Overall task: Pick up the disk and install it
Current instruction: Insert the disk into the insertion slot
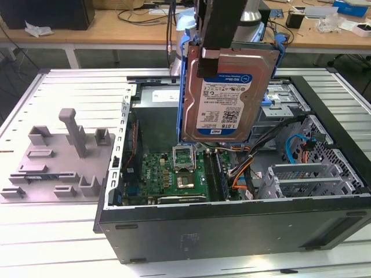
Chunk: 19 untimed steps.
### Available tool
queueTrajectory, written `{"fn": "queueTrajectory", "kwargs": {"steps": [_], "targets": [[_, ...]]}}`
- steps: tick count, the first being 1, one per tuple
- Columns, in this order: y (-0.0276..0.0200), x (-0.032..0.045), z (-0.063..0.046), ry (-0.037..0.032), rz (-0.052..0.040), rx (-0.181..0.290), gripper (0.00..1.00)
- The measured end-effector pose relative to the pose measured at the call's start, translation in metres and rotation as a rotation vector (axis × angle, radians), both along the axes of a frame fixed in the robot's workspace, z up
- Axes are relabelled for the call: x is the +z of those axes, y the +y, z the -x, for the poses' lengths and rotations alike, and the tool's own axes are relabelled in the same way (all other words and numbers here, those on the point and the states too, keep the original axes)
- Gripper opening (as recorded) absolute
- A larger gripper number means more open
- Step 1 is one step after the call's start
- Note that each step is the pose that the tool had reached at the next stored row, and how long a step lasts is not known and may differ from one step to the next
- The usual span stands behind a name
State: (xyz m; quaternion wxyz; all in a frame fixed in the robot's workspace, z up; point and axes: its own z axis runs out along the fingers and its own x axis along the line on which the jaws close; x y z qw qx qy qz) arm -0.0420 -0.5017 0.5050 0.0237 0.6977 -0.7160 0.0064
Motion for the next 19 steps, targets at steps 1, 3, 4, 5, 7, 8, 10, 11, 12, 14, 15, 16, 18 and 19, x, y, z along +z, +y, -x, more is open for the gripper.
{"fn": "queueTrajectory", "kwargs": {"steps": [1,3,4,5,7,8,10,11,12,14,15,16,18,19], "targets": [[-0.0001,0.0,-0.001,-0.0001,-0.0001,0.001,0.37],[-0.0006,-0.0001,-0.005,0.0,-0.0002,0.002,0.37],[-0.001,0.0,-0.007,0.0,-0.0001,0.003,0.37],[-0.0013,0.0,-0.008,0.0,-0.0002,0.004,0.37],[-0.0021,-0.0001,-0.011,-0.0001,-0.0009,0.006,0.37],[-0.0025,0.0,-0.013,-0.0002,-0.002,0.008,0.37],[-0.0032,0.0,-0.015,-0.0005,-0.0041,0.01,0.37],[-0.0036,-0.0001,-0.016,-0.0007,-0.0051,0.012,0.37],[-0.0042,-0.0001,-0.018,-0.0009,-0.0067,0.013,0.37],[-0.0055,-0.0001,-0.022,-0.002,-0.0092,0.018,0.37],[-0.0058,0.0,-0.023,-0.0027,-0.0095,0.019,0.37],[-0.0063,0.0,-0.024,-0.004,-0.01,0.022,0.37],[-0.0071,-0.0001,-0.025,-0.0073,-0.0106,0.027,0.37],[-0.0079,0.0,-0.026,-0.0107,-0.011,0.031,0.37]]}}
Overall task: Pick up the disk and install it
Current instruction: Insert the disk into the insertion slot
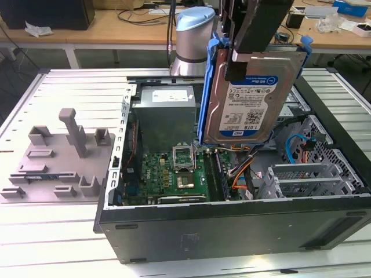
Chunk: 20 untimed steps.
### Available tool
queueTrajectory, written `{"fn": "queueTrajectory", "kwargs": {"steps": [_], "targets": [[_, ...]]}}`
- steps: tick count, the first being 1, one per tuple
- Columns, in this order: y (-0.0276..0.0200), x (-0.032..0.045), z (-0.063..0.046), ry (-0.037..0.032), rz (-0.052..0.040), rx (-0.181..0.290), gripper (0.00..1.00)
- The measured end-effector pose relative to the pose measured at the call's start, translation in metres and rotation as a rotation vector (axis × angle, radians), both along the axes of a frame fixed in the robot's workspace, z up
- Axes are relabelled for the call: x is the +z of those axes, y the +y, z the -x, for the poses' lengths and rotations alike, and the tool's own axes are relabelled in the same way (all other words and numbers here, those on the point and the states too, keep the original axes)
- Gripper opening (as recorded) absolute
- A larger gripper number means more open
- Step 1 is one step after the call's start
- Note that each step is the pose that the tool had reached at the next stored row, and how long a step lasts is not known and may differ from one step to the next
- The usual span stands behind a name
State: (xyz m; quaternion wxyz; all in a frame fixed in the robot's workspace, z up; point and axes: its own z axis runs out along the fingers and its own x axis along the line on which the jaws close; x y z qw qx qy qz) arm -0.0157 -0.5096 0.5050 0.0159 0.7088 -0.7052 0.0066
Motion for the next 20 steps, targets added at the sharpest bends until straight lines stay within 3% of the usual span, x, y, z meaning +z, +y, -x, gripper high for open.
{"fn": "queueTrajectory", "kwargs": {"steps": [6,20], "targets": [[-0.0088,0.0,-0.008,-0.0098,-0.0054,0.011,0.37],[-0.0257,0.0,-0.017,-0.0149,-0.0567,0.012,0.37]]}}
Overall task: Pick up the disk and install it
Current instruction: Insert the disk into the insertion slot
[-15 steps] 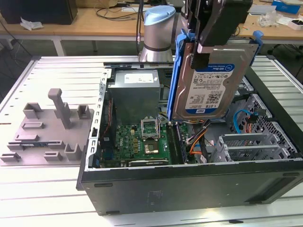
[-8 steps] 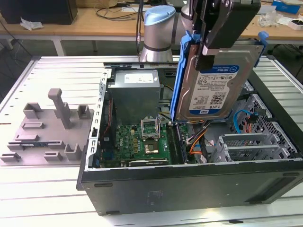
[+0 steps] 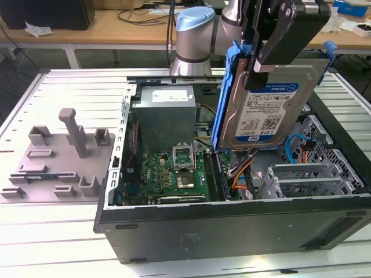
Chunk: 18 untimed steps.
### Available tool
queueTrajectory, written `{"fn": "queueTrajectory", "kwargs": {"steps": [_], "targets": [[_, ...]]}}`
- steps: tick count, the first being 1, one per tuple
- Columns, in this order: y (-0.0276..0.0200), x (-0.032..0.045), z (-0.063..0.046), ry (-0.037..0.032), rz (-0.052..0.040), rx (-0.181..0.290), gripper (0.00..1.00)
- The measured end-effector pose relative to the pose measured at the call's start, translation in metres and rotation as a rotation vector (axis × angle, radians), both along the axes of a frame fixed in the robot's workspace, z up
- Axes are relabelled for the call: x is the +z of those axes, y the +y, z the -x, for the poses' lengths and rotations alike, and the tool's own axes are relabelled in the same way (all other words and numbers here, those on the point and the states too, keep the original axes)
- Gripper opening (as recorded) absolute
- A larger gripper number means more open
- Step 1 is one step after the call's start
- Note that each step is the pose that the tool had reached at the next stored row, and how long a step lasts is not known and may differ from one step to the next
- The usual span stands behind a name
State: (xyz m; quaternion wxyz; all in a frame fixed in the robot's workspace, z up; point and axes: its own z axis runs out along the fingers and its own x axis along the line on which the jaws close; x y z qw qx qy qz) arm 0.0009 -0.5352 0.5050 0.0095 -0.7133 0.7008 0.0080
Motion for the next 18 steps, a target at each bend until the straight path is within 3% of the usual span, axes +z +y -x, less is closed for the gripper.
{"fn": "queueTrajectory", "kwargs": {"steps": [5,18], "targets": [[-0.0036,0.0,-0.011,0.0,-0.0088,0.0,0.37],[-0.0138,0.0,-0.043,0.0001,-0.0091,0.0,0.37]]}}
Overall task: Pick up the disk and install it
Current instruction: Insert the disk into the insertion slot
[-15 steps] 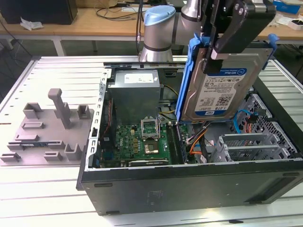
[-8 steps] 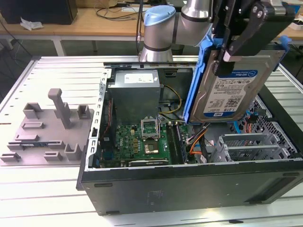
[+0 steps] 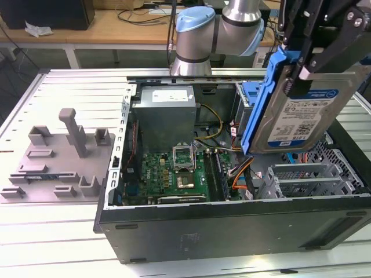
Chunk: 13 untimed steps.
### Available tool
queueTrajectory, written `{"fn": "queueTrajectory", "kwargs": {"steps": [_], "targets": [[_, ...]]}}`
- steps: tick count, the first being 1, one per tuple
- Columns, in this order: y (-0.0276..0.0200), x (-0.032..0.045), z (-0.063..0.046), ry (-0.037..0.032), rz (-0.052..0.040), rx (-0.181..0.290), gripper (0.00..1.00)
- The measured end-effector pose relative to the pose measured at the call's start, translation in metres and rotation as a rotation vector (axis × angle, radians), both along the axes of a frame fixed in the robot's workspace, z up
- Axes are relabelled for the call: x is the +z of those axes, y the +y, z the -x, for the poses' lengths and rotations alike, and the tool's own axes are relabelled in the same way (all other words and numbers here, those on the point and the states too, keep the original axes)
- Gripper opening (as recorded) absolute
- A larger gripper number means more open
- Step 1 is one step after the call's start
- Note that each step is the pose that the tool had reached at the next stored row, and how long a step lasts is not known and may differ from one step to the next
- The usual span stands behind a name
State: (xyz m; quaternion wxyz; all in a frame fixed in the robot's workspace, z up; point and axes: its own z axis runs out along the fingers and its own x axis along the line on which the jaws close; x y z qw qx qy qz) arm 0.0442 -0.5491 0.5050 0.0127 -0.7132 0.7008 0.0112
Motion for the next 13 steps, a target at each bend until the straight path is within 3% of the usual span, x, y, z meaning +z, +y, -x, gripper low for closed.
{"fn": "queueTrajectory", "kwargs": {"steps": [7,13], "targets": [[-0.0015,-0.0001,-0.025,0.0,0.0,-0.002,0.37],[-0.0023,0.0,-0.041,0.0,0.0001,-0.003,0.37]]}}
